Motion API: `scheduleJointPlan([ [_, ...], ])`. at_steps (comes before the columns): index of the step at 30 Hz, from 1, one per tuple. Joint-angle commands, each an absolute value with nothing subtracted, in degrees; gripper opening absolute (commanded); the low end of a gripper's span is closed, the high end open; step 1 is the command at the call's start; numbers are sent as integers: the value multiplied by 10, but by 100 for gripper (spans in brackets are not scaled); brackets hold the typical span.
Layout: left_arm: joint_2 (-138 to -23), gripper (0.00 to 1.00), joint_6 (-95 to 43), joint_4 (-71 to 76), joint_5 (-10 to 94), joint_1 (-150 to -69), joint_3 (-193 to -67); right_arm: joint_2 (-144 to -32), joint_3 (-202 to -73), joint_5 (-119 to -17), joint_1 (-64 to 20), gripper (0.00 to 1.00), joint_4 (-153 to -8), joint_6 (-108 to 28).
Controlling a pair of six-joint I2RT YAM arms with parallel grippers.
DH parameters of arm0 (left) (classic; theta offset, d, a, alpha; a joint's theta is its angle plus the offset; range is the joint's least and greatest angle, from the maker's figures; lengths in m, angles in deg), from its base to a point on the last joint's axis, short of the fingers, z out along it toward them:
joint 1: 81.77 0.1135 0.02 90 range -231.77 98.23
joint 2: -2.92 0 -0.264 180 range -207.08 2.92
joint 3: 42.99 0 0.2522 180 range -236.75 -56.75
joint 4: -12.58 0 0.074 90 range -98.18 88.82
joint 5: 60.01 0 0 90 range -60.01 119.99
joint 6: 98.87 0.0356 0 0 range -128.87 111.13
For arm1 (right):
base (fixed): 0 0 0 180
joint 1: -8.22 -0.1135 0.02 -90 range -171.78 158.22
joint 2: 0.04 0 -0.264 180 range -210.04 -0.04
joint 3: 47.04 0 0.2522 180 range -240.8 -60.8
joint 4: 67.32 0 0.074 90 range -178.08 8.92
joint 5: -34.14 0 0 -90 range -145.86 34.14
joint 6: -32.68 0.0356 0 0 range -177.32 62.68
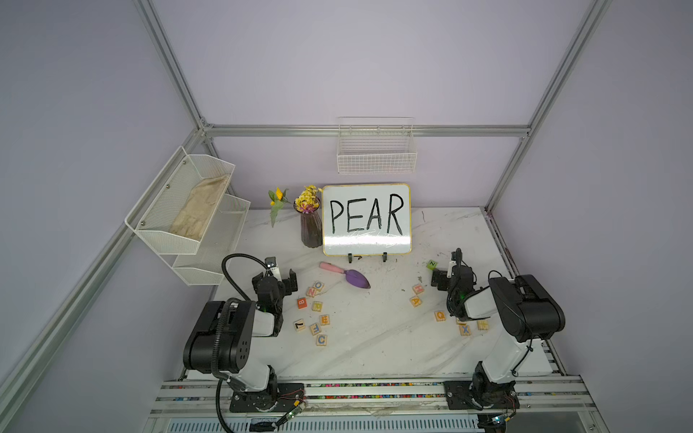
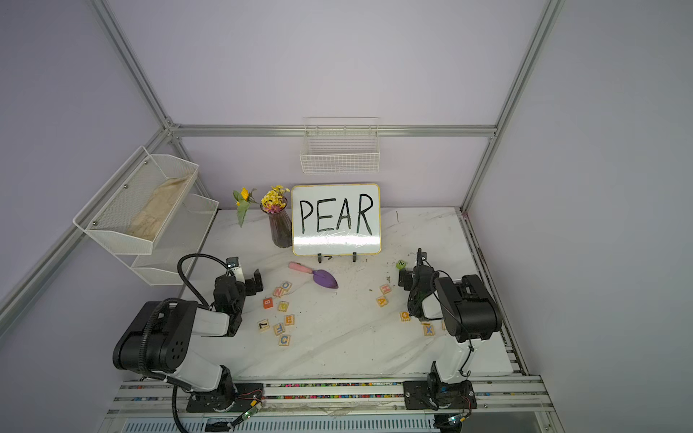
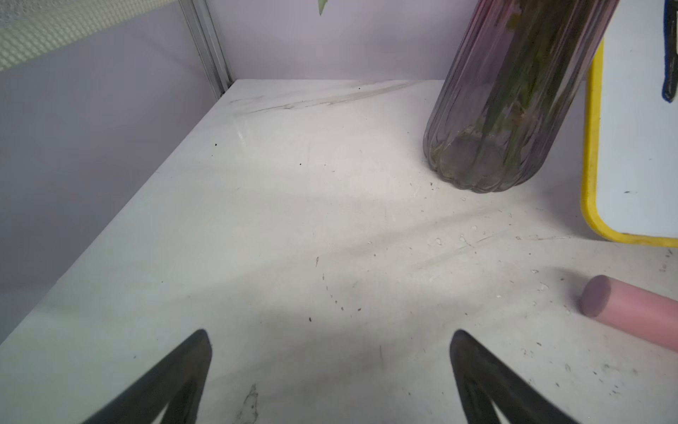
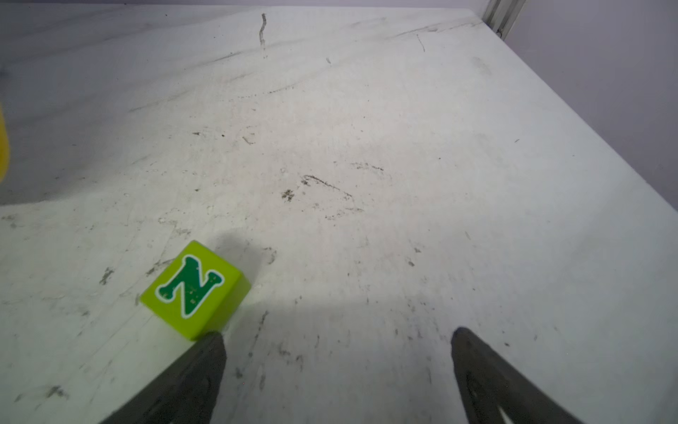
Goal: Spell the uppercase word “pear” with letter blocks
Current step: Pick up the letter block from the center of the board.
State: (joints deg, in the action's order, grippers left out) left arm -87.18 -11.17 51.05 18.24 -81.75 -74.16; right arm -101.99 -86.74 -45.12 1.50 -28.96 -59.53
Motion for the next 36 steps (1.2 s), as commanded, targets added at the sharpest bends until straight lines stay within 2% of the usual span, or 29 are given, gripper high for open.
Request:
scheduleJointPlan([
  [1, -870, 100, -104, 538, 176, -812, -780, -1024, -874, -445, 18, 97, -266, -606],
  [36, -863, 100, -100, 542, 177, -812, -779, -1008, -877, -450, 18, 98, -276, -613],
])
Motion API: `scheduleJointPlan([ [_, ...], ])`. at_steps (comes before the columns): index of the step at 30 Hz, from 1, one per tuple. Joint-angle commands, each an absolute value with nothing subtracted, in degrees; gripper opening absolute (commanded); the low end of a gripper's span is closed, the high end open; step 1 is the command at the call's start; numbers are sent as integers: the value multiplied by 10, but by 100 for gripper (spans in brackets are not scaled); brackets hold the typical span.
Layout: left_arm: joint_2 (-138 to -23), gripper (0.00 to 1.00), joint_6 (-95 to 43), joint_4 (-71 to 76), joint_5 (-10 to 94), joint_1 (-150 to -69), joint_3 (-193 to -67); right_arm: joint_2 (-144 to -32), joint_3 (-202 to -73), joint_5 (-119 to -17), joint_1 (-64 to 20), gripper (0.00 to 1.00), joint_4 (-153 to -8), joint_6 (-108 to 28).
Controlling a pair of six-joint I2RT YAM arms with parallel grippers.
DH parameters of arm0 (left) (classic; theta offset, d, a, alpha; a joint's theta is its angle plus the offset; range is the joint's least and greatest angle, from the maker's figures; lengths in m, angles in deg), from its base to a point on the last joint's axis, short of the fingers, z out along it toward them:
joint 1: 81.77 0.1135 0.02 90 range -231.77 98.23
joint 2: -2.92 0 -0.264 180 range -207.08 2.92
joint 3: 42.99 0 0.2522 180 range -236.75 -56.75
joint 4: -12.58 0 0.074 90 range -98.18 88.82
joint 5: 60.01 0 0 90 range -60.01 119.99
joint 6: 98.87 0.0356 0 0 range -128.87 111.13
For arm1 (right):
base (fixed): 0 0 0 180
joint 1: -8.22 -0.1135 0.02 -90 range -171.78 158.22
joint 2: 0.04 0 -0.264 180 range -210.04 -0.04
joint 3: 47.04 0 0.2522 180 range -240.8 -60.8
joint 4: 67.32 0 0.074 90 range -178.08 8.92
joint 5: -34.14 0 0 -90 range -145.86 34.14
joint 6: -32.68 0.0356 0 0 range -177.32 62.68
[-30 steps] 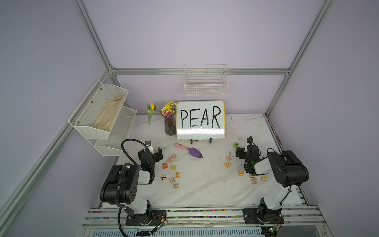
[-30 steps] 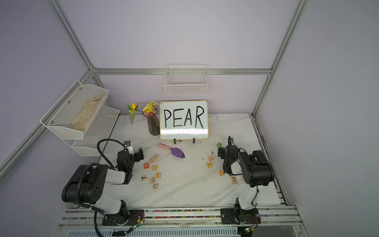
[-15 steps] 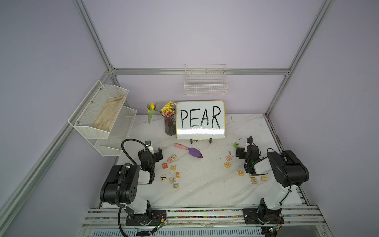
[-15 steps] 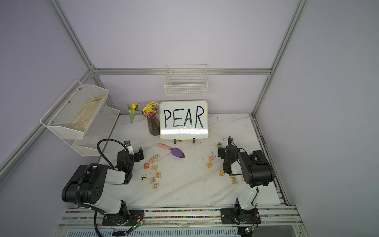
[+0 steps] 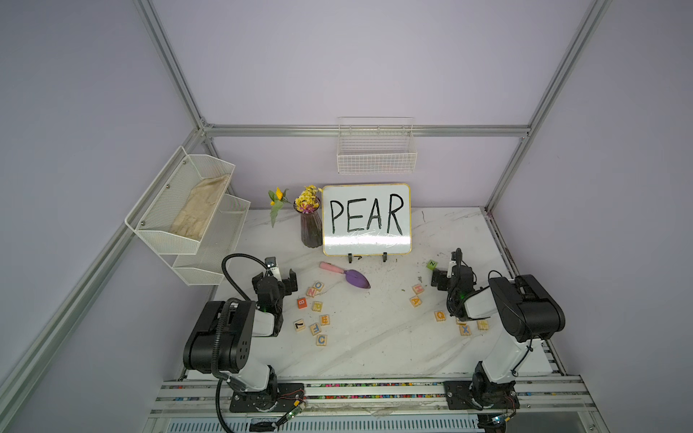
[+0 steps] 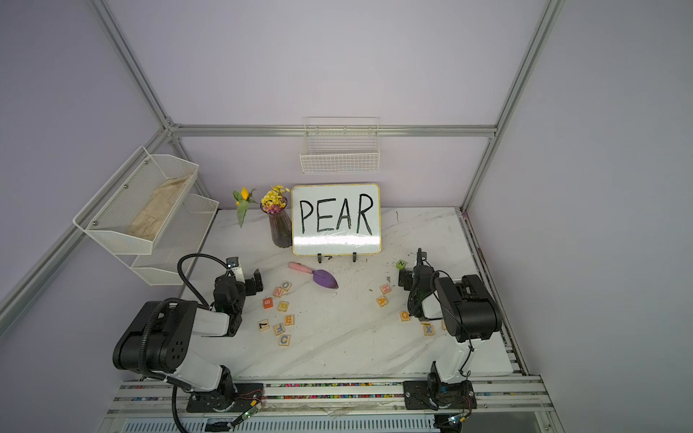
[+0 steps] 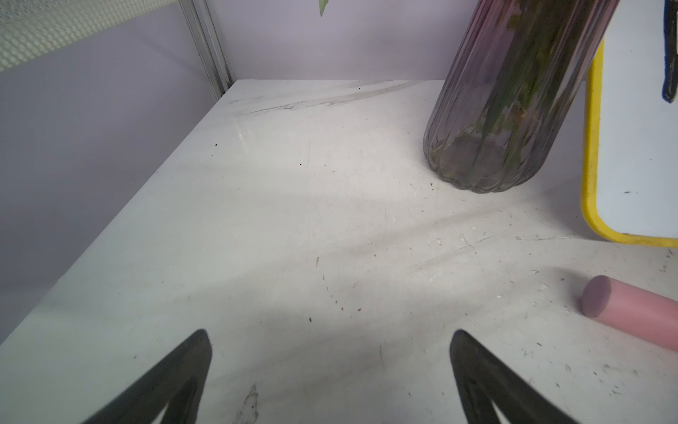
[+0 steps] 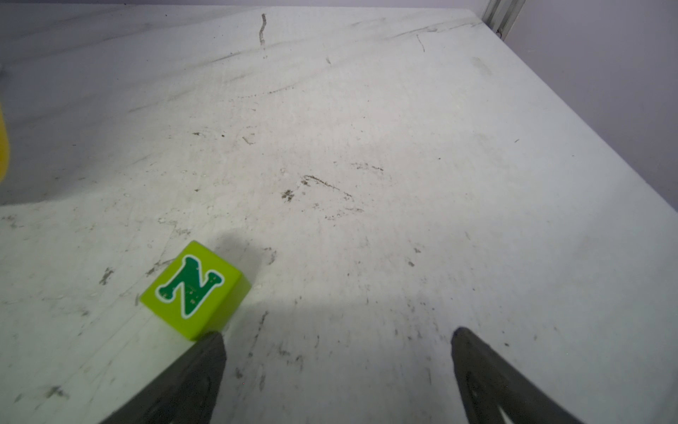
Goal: Spell the uppercase word “pear” with letter blocks
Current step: Pick up the letter block from the center of the board.
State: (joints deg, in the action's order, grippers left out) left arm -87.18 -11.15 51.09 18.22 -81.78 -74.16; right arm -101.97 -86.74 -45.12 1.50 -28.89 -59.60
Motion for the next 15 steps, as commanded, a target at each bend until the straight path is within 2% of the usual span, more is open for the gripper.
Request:
scheduleJointPlan([
  [1, -849, 100, -100, 521, 180, -812, -783, -991, -888, -453, 18, 98, -308, -616],
  [4, -788, 100, -101, 415, 184, -812, -816, -942, -927, -444, 17, 97, -421, -609],
  [8, -707, 100, -115, 314, 219, -815, -848, -868, -921, -442, 8, 97, -446, -617],
  [11, -654, 100, -171, 271, 231, -820, -855, -797, -942, -456, 3, 97, -535, -607],
  [15, -592, 100, -287, 152, 266, -830, -894, -722, -988, -527, -7, 98, -651, -545],
])
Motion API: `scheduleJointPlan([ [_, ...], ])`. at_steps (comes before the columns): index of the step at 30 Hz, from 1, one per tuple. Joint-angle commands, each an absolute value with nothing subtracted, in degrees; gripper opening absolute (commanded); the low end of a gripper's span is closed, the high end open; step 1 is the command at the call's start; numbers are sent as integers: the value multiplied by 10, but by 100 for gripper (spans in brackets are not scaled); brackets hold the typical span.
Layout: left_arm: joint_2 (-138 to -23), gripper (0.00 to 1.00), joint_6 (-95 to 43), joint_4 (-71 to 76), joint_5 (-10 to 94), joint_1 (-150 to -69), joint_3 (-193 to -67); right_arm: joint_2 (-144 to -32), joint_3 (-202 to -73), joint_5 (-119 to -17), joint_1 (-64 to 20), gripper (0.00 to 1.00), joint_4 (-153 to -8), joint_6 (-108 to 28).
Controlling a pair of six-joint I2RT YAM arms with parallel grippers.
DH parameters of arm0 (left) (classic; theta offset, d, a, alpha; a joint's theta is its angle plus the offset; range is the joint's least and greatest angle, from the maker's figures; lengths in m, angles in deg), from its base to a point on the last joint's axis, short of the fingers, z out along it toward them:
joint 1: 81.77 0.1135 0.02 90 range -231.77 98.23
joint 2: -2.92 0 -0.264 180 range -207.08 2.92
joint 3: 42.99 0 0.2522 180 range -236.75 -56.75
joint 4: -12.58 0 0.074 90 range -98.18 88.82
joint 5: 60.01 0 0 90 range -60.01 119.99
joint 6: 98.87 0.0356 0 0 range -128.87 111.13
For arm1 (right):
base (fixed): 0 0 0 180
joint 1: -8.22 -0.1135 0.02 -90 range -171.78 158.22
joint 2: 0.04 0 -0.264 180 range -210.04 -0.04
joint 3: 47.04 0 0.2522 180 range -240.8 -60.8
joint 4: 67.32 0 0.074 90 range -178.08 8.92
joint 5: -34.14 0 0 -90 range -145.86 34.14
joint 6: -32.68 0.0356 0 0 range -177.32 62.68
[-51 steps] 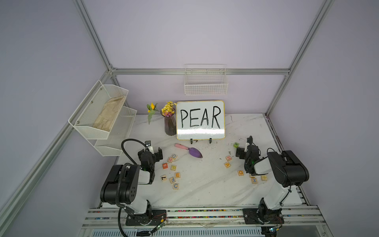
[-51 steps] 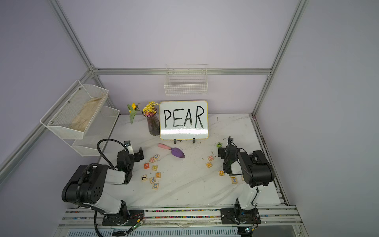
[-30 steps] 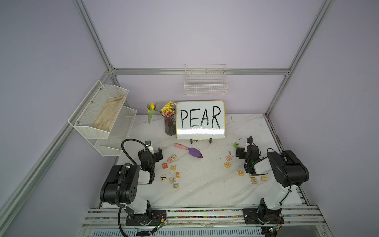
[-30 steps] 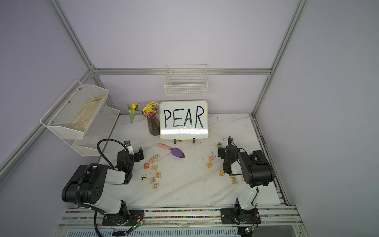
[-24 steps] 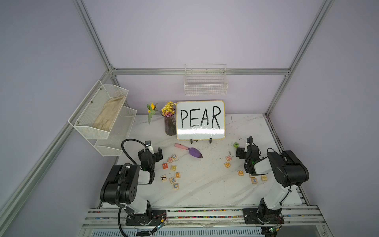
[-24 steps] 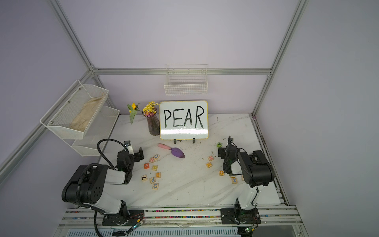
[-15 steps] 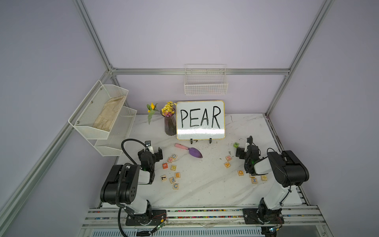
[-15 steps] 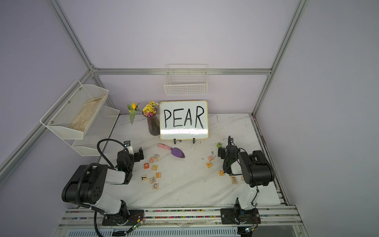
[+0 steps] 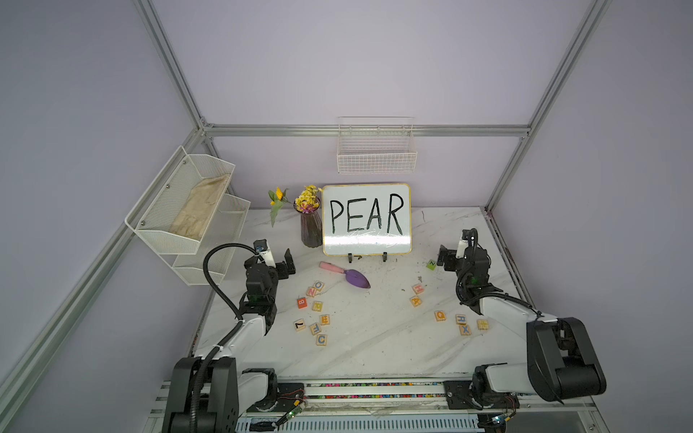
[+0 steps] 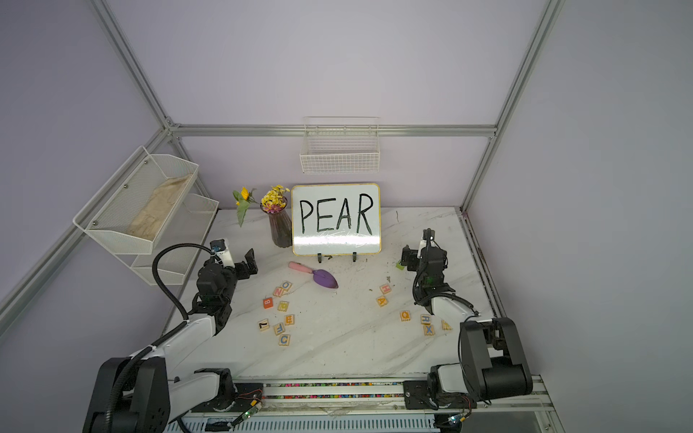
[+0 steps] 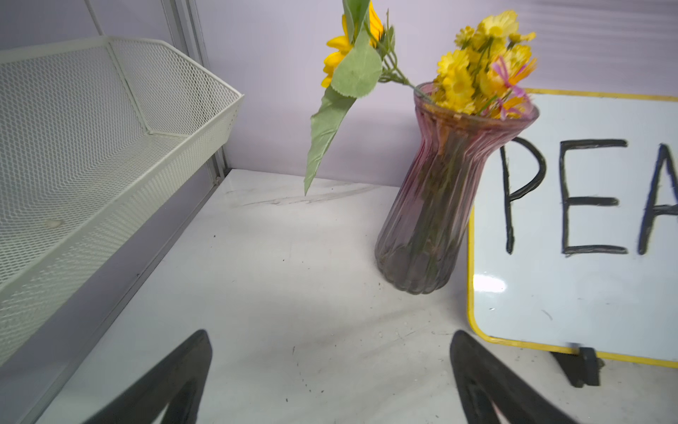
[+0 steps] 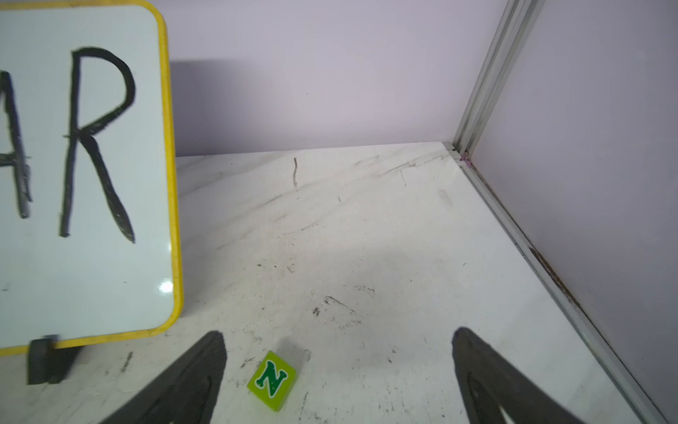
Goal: Spell the uppercase word “pear” with letter blocks
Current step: Pick up the letter block from the center of the board.
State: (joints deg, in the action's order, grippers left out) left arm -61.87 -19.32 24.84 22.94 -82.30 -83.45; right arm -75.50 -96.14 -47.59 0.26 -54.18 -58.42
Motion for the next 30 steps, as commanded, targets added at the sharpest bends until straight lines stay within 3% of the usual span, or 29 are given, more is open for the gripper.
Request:
scheduleJointPlan([
  [1, -581, 100, -314, 125, 286, -834, -904, -710, -995, -554, -14, 98, -665, -524],
  [11, -533, 100, -564, 48, 439, -952, -909, -716, -1041, -636, -219, 98, -736, -309],
  [19, -504, 100, -667, 19, 348, -1097, -890, -704, -1032, -644, -304, 98, -712, -203],
  [25, -496, 100, -669, 50, 338, -1118, -882, -699, -1029, -648, -333, 97, -660, -213],
  [27, -498, 100, -691, 10, 322, -1118, -885, -700, -1053, -620, -333, 98, -726, -210],
  [30, -501, 100, -695, -11, 315, -1117, -892, -709, -1051, -621, -333, 97, -714, -212],
])
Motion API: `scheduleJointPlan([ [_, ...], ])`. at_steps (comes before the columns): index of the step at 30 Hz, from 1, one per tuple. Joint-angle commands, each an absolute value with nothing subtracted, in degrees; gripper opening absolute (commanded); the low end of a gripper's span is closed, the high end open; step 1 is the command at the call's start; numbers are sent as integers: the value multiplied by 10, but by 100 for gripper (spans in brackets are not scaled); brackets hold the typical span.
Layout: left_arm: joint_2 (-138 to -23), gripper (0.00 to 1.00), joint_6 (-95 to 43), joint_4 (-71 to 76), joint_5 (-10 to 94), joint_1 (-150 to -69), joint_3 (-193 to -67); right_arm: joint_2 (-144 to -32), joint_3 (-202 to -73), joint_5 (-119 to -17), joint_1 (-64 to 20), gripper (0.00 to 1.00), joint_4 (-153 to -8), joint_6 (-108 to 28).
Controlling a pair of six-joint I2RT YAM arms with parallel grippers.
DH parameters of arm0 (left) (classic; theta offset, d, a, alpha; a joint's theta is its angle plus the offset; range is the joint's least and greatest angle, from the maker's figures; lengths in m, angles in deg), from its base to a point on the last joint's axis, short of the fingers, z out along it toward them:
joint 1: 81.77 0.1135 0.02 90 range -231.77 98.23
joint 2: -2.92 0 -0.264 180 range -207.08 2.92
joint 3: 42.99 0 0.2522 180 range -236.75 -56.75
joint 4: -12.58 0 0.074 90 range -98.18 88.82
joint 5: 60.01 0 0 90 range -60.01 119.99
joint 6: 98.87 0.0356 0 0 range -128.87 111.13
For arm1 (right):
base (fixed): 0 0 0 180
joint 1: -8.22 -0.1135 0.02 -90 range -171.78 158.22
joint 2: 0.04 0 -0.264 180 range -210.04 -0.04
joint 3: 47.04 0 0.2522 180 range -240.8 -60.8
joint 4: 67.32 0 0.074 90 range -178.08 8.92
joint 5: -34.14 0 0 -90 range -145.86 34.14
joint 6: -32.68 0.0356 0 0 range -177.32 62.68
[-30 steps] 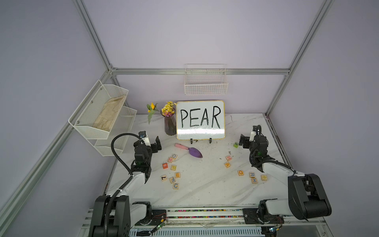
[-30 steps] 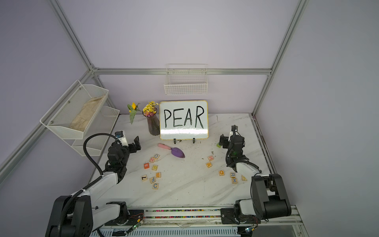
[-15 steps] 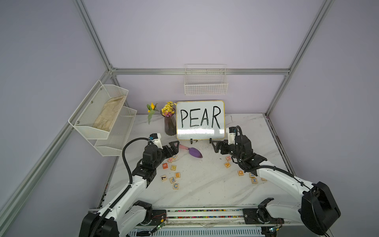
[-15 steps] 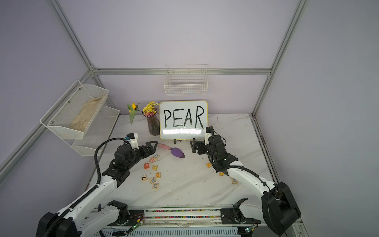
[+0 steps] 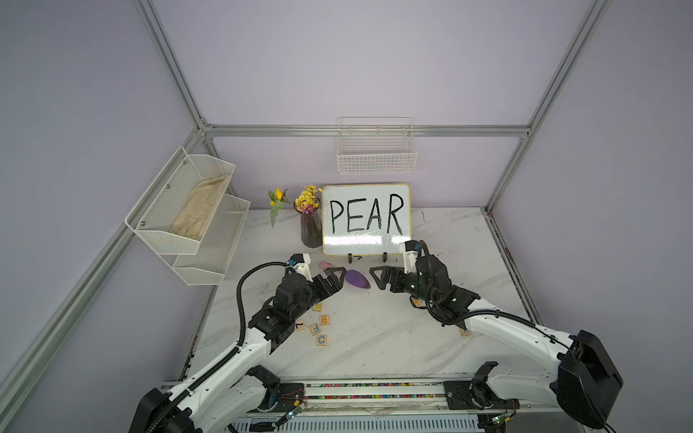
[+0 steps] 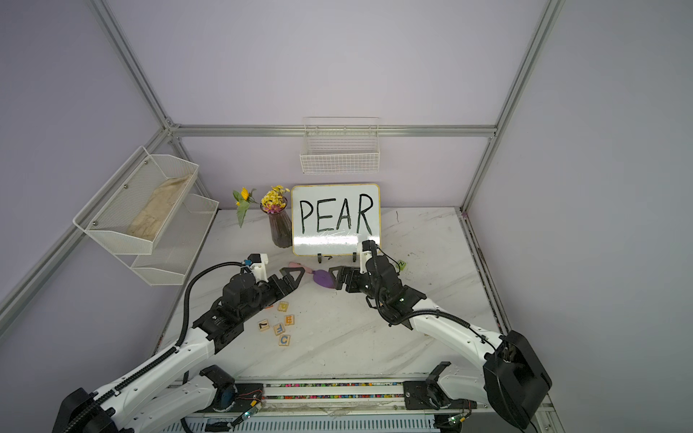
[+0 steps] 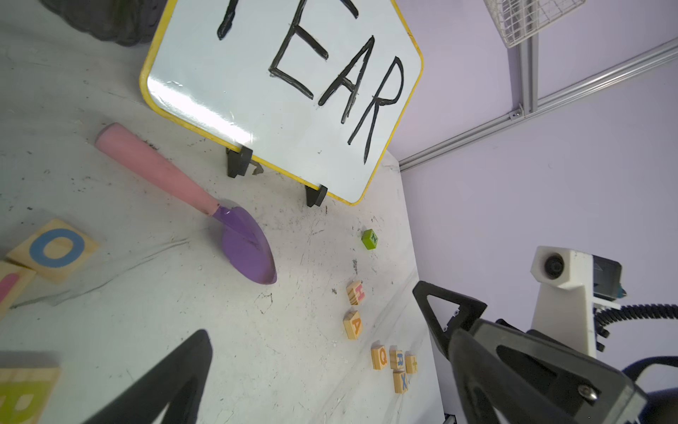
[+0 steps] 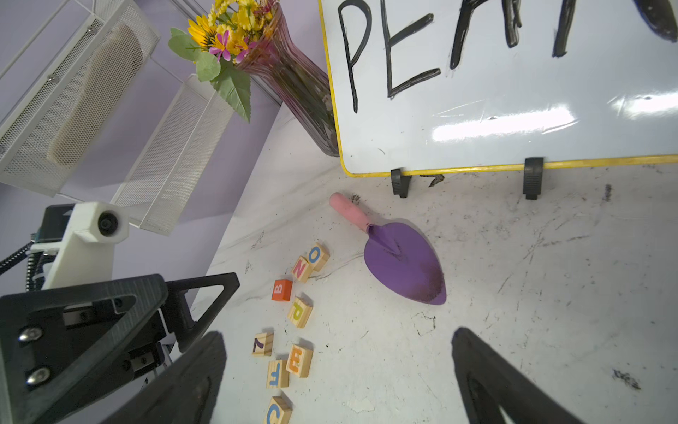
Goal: Spell the uppercase word “pear” with letter blocks
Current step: Pick up the letter block from the center of the board.
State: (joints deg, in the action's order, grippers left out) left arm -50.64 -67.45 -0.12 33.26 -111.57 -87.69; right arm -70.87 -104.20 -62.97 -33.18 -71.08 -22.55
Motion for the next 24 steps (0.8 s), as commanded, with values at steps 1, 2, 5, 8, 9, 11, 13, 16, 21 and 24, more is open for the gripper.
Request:
scheduleJointPlan([
  [1, -502, 100, -691, -25, 307, -1117, -898, -716, -1052, -623, -333, 98, -717, -216],
  [2, -504, 100, -689, -52, 293, -1117, -909, -722, -1056, -616, -333, 97, -728, -207],
  [5, -514, 100, -684, -150, 234, -1117, -951, -740, -1071, -562, -333, 98, -768, -193],
  [8, -532, 100, -678, -257, 192, -1117, -991, -756, -1085, -518, -333, 97, -795, -206],
  [9, -538, 100, -678, -295, 180, -1117, -1004, -762, -1094, -506, -333, 98, -805, -219],
  [11, -551, 100, -686, -364, 161, -1117, -1026, -774, -1113, -474, -333, 97, -822, -241],
  [13, -559, 100, -700, -423, 146, -1117, -1043, -784, -1128, -453, -333, 97, -827, -265],
  [16, -552, 100, -729, -466, 134, -1117, -1036, -816, -1149, -437, -333, 97, -822, -309],
  [21, -507, 100, -767, -495, 107, -1117, -998, -851, -1167, -442, -333, 97, -802, -348],
  [24, -494, 100, -792, -515, 103, -1117, -988, -862, -1162, -454, -333, 97, -791, -350],
])
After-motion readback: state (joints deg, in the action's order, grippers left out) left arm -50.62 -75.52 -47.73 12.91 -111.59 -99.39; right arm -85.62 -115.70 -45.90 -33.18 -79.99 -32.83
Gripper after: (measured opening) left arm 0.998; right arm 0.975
